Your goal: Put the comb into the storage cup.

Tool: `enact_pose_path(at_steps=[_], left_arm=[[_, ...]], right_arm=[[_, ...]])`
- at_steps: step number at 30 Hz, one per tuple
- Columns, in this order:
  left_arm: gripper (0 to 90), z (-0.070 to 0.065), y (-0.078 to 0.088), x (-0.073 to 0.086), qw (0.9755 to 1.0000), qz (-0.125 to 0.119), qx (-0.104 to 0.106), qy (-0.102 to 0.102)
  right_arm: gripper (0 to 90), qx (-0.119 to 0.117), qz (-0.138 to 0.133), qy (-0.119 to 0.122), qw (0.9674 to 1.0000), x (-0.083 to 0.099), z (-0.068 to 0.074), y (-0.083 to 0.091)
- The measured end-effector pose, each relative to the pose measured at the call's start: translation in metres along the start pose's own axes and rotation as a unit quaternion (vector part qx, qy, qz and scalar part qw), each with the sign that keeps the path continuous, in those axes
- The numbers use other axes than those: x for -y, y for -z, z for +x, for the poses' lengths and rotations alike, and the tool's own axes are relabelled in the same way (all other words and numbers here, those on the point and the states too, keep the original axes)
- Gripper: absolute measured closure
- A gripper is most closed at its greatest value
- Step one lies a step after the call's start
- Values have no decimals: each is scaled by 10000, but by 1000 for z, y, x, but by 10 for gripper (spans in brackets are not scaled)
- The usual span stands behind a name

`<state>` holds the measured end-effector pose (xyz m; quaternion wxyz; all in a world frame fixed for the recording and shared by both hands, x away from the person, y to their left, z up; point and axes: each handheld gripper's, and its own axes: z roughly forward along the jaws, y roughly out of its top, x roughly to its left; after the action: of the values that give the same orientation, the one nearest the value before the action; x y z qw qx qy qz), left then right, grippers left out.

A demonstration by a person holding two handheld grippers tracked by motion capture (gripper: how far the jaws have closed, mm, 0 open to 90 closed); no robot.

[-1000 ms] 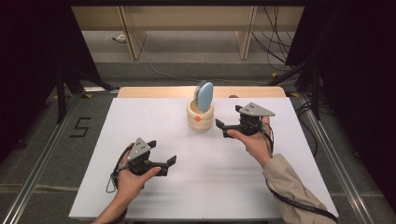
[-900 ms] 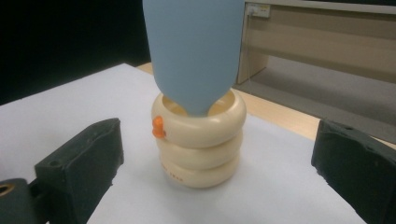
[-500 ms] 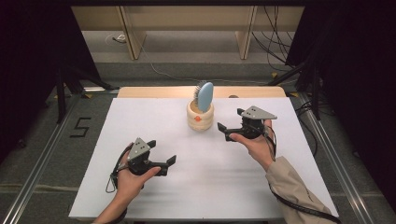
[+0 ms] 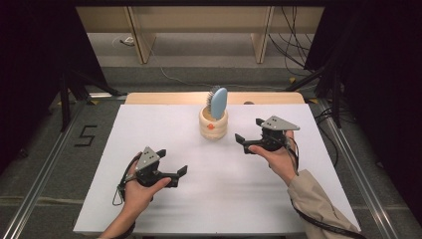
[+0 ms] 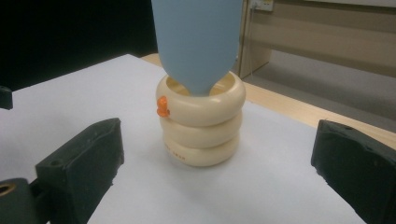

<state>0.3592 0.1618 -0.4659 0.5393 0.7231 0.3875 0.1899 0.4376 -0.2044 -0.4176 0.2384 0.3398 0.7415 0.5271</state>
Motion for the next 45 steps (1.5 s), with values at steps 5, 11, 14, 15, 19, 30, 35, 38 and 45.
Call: enact_pose_path(at_steps=[5,11,14,15,19,30,35,38,45], left_arm=[[0,0,0,0,10000,-3,-2,2],[0,0,0,0,10000,-4,-5,-2],[0,0,0,0,10000,-2,-9,-7],[0,0,0,0,10000,-3,-11,-5],[0,0,1,0,10000,-2,-10,-8],[0,1,1,0,10000,10,-13,-2],[0,1,1,0,10000,15,-13,-12],[0,1,1,0,10000,4,-9,-5],[0,1,1,0,10000,21,-19,-20]], right_arm=[[34,-4,-2,-23,10000,1,-1,4],[35,-3,9,-38,10000,4,-3,9],[35,-1,19,-44,10000,6,-3,11],[35,4,24,-56,10000,6,-4,12],[37,7,29,-51,10000,7,-4,14],[40,13,18,-76,10000,11,-6,22],[41,1,33,-66,10000,13,-7,26],[43,-6,39,-55,10000,14,-8,28],[56,-21,31,-36,10000,17,-10,34]])
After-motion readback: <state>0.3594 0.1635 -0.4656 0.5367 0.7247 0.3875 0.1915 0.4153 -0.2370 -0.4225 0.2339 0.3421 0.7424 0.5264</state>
